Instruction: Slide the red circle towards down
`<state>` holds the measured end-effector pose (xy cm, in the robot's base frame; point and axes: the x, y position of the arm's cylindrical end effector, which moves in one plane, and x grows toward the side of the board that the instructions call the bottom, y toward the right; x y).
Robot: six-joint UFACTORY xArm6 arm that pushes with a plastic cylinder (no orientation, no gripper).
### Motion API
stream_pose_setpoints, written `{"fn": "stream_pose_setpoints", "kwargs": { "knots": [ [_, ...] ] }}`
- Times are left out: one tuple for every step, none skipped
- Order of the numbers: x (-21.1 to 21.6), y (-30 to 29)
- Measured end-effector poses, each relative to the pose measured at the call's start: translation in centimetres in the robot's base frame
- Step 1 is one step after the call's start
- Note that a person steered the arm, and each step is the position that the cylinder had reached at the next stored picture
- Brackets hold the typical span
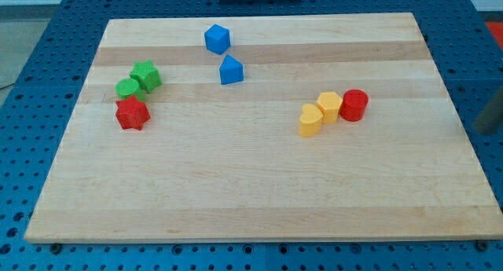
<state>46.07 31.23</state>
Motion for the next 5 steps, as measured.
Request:
{"fn": "stream_pose_setpoints", "kwargs": {
  "knots": [
    [-2.5, -4.6],
    [-4.3, -8.9],
    [-5.2, -12.9],
    [-5.2, -17.1],
    [-3.7, -19.3]
  ]
}}
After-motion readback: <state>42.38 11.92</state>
